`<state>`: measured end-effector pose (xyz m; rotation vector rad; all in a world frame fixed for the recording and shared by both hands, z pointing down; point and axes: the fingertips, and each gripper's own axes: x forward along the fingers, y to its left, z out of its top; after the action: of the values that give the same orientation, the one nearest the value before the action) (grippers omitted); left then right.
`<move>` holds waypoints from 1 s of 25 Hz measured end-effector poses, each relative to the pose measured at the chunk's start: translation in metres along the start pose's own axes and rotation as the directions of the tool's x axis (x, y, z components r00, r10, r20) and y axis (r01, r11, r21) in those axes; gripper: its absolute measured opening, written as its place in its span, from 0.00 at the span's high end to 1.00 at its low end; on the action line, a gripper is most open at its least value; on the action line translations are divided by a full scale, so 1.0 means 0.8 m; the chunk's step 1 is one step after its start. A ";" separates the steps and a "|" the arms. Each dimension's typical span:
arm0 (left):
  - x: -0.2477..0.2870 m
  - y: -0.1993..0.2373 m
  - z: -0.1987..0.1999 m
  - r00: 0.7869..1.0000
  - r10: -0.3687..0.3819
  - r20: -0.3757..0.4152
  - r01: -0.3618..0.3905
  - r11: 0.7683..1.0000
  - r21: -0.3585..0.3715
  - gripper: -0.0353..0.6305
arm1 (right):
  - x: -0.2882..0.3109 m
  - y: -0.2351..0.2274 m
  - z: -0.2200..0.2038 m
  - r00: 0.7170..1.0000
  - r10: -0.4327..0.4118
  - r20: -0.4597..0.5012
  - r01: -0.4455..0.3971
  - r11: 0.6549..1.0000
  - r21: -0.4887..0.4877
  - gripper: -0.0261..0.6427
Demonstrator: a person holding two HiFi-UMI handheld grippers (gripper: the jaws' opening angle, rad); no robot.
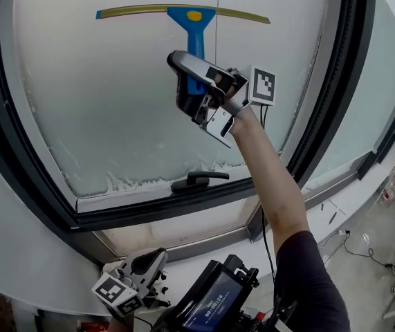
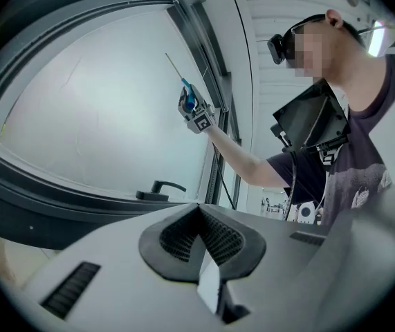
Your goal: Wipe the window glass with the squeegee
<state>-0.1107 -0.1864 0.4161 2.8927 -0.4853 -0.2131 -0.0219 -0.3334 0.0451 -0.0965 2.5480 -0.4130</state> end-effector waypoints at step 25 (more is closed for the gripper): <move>0.048 -0.045 0.021 0.984 -0.176 -0.035 0.173 0.982 -0.080 0.94 | -0.055 -0.015 -0.056 0.995 -0.073 -0.065 0.073 0.997 -0.001 0.82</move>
<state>-0.0663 -0.1690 0.3877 2.8582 -0.2108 -0.1920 -0.0090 -0.3262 0.1073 -0.1786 2.6137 -0.4529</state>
